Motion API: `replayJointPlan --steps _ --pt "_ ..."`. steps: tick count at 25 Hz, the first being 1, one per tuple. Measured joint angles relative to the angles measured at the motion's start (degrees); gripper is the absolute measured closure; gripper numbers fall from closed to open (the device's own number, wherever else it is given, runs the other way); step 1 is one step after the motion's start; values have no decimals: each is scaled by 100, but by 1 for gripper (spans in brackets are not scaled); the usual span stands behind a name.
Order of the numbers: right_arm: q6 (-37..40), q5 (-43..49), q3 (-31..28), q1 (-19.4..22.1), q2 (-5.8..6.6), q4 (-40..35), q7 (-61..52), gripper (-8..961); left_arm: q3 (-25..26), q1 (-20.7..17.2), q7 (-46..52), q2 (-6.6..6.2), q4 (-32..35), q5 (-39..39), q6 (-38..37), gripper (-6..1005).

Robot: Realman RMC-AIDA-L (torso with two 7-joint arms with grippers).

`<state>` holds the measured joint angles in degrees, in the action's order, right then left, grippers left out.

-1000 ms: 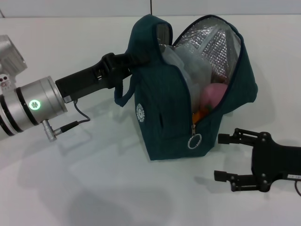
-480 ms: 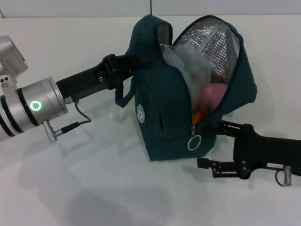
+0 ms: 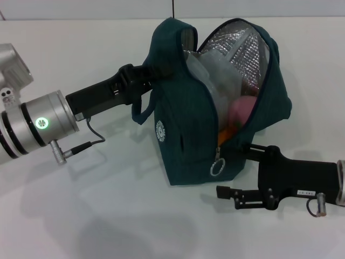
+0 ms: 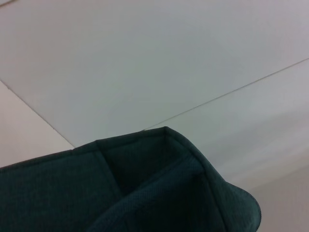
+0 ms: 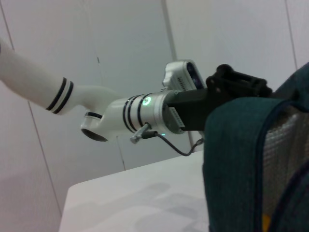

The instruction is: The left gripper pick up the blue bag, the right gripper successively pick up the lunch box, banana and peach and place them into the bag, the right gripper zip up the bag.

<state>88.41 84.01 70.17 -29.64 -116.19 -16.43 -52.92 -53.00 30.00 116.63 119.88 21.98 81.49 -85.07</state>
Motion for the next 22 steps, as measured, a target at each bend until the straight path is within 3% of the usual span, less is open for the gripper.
replayJointPlan --steps 14,22 --pt "-140 -205 385 -17 0 0 -44 127 4 3 1 0 -1 -2 0 942" --pt "-226 -1065 1331 -26 0 -38 -32 127 3 -11 1 0 0 -3 0 942"
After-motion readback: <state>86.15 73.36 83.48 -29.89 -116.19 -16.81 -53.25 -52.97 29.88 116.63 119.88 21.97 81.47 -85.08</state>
